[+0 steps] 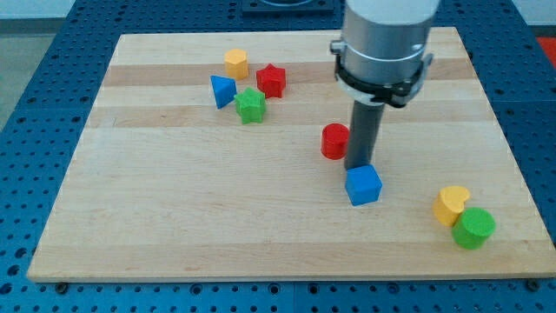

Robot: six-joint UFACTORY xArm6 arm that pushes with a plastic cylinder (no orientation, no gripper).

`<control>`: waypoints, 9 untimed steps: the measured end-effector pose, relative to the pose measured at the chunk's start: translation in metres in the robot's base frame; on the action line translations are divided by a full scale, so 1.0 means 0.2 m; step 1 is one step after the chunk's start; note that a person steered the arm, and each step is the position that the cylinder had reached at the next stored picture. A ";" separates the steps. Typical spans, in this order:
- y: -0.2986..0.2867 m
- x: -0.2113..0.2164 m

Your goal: Move the blue cube to the top left of the yellow heart

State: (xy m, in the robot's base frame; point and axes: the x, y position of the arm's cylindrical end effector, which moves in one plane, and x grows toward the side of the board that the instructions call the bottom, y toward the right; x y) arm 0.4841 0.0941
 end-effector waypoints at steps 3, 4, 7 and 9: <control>-0.30 0.08; -0.14 0.15; 0.19 0.15; 0.30 0.18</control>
